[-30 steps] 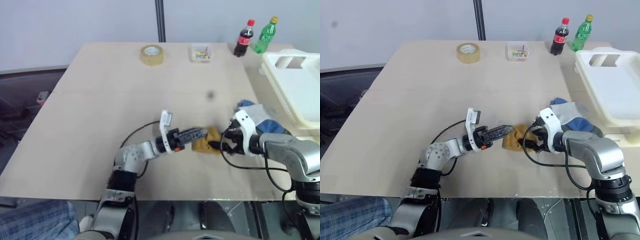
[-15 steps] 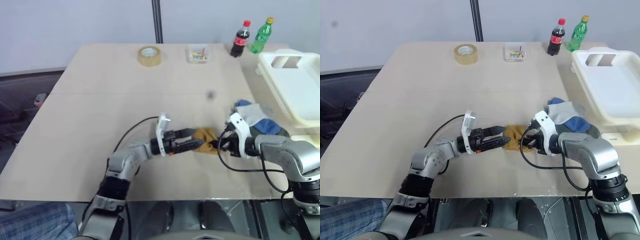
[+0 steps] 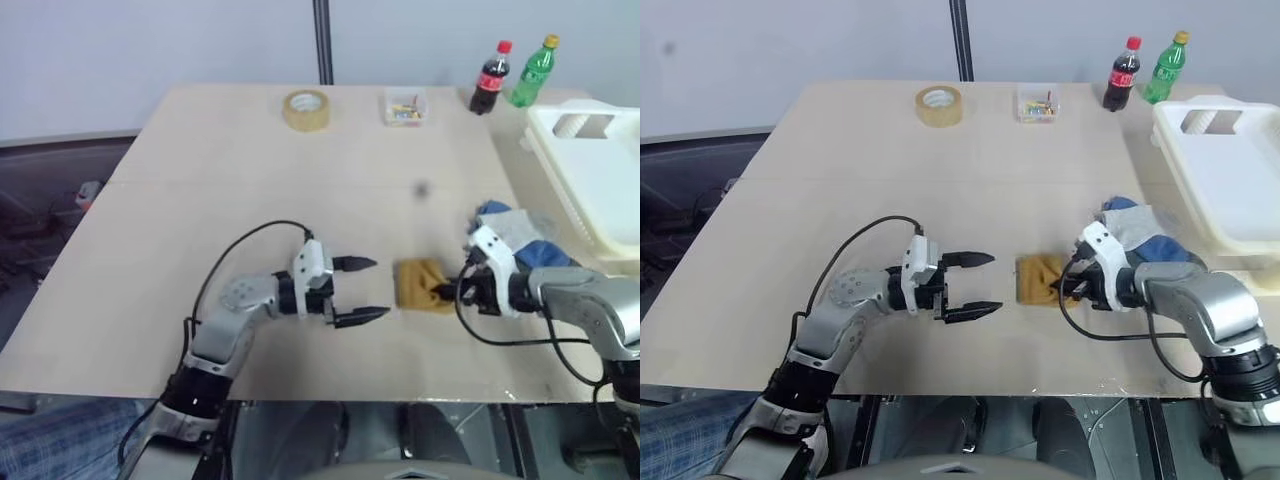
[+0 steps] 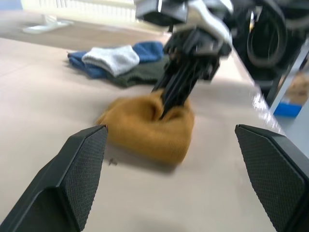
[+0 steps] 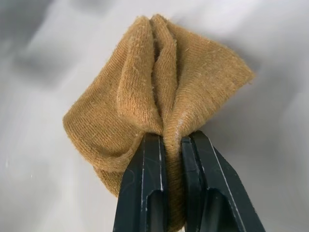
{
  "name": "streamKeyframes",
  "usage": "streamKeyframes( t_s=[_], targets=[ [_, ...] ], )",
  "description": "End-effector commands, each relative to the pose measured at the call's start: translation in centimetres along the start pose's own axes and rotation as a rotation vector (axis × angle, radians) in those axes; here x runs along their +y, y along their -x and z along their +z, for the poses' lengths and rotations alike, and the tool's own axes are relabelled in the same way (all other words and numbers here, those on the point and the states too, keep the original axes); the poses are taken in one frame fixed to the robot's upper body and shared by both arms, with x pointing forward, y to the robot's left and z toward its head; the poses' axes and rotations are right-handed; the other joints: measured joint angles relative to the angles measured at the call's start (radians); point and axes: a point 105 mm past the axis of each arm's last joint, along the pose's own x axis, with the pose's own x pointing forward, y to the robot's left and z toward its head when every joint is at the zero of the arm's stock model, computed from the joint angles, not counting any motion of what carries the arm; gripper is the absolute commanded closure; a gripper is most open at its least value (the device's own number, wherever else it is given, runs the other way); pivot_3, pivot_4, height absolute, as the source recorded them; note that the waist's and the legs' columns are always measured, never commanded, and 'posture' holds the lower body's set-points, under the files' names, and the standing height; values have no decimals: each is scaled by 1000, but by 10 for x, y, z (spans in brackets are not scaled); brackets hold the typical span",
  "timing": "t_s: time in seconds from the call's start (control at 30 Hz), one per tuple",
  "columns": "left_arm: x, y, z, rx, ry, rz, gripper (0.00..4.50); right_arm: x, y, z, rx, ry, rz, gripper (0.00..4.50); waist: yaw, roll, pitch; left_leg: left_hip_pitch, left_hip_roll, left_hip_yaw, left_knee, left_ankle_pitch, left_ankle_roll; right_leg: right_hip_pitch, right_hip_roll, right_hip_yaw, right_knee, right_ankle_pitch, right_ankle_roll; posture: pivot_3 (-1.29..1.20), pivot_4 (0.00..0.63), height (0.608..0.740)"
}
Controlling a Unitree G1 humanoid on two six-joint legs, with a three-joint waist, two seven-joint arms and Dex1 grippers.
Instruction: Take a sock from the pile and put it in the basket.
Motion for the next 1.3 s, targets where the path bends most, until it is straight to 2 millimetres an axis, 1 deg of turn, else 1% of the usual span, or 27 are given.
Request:
streamKeyframes(
  t_s=[0.03,0.1,0.17,0.23,0.33,0.4,0.53,0.67,0.73,0.8,0.87,1.0,1.13,1.2,1.27,1.3],
  targets=[
    [0,-6,12,-37,-22,-8,0,-4,29,29,-67,63,-6,4455,-2,1,1,-1,0,0,0,0,0,-1,0,0,0,0,0,0,150,739],
    [0,-8,16,-51,-32,-9,0,-7,49,45,-89,90,-8,4455,-4,1,1,-1,0,0,0,0,0,-2,0,0,0,0,0,0,150,739],
    [0,-11,18,-59,-44,-13,0,-14,67,57,-110,100,-20,4455,-4,2,2,-2,0,0,0,0,0,-2,0,0,1,0,0,0,150,739],
    [1,-14,22,-88,-51,-5,0,-27,84,66,-133,94,-54,4455,-3,2,2,-2,0,0,0,0,0,-2,0,-1,0,0,0,0,150,739],
    [5,-21,36,-176,-45,21,0,-52,112,79,-174,62,-142,4455,1,2,3,-3,-1,0,0,0,0,-2,-1,-1,0,0,0,0,150,739],
    [6,-25,46,-233,-55,28,0,-72,131,80,-177,52,-209,4455,2,2,3,-4,-2,-1,1,0,0,-2,-2,-2,0,0,0,0,150,739],
    [12,-31,68,-345,-84,65,0,-104,168,85,-202,37,-326,4455,-3,5,5,-4,-2,0,0,0,0,-3,-2,-1,0,0,0,0,150,739],
    [18,-34,89,-439,-119,106,0,-131,195,84,-192,32,-432,4455,-7,5,5,-4,-1,2,0,0,0,-3,-1,0,0,0,0,0,150,739],
    [20,-34,97,-471,-128,118,0,-143,204,84,-211,5,-493,4455,-6,9,8,-4,0,2,0,0,0,-4,0,1,0,0,0,0,150,739],
    [20,-37,99,-470,-144,119,0,-152,209,82,-222,-22,-529,4455,-5,9,9,-4,-1,4,0,0,0,-5,-1,3,1,0,0,0,150,739],
    [21,-38,101,-473,-146,121,0,-163,213,75,-199,-33,-589,4455,-3,9,9,-5,-1,5,0,0,0,-6,-1,3,1,0,0,0,150,739],
    [20,-41,104,-479,-151,121,0,-174,211,61,-185,-86,-643,4455,-2,9,9,-6,-1,5,0,0,0,-7,0,4,1,0,0,0,150,739],
    [19,-39,107,-497,-152,126,0,-181,214,48,-156,-109,-697,4455,-2,10,9,-6,-1,6,0,0,0,-8,0,5,1,0,0,0,150,739],
    [19,-38,107,-499,-152,132,0,-185,217,45,-148,-90,-731,3586,-3,10,9,-6,-1,6,0,0,0,-8,0,5,2,0,0,0,150,739],
    [19,-37,106,-495,-150,135,0,-184,218,41,-127,-72,-723,3019,-4,10,9,-6,-1,7,0,0,0,-9,1,7,3,0,0,0,150,739],
    [19,-38,105,-490,-150,134,0,-184,219,40,-118,-64,-724,2364,-4,10,9,-6,-1,8,0,0,0,-9,1,7,3,0,0,0,150,739]
  ],
)
